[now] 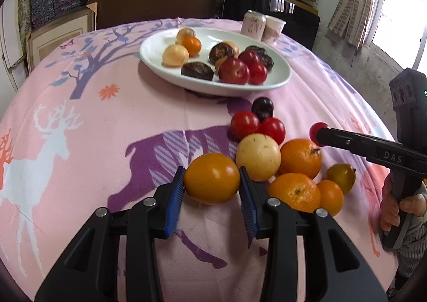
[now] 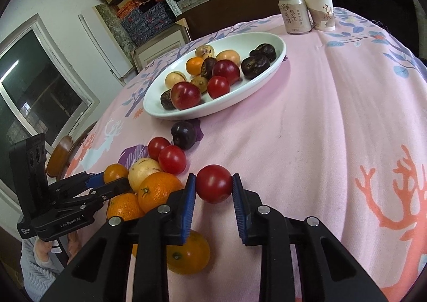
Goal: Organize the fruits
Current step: 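Carry both fruits over the white plate and open both tools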
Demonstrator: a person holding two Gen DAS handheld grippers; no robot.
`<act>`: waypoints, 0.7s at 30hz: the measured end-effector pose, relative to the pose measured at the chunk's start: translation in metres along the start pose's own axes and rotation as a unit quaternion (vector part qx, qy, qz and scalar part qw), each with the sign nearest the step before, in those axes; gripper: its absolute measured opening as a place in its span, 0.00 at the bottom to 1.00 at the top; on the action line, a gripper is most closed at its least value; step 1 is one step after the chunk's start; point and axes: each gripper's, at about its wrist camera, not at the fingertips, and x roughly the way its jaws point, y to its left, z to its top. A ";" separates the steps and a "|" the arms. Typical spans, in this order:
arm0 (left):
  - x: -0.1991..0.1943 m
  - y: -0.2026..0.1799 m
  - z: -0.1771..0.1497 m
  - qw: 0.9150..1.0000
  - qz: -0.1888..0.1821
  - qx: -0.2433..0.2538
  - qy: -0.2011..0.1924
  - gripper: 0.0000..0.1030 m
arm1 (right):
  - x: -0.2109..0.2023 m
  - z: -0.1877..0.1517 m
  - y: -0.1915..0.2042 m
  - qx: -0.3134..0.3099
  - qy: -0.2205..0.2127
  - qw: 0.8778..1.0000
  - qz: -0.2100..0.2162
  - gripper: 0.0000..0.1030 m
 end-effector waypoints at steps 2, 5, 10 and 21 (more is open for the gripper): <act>-0.005 0.003 0.006 1.000 -0.009 -0.008 -0.011 0.38 | -0.005 0.005 -0.002 0.008 -0.011 1.000 0.001 0.27; -0.009 0.007 0.031 0.999 -0.011 -0.015 -0.027 0.38 | -0.009 0.022 0.000 0.004 -0.022 1.000 -0.003 0.27; 0.000 0.003 0.084 0.998 -0.018 -0.023 -0.051 0.38 | -0.007 0.067 0.019 -0.022 -0.047 0.999 -0.009 0.27; 0.077 0.012 0.154 0.998 -0.028 -0.041 -0.029 0.38 | 0.038 0.128 -0.002 -0.002 -0.060 0.998 -0.026 0.27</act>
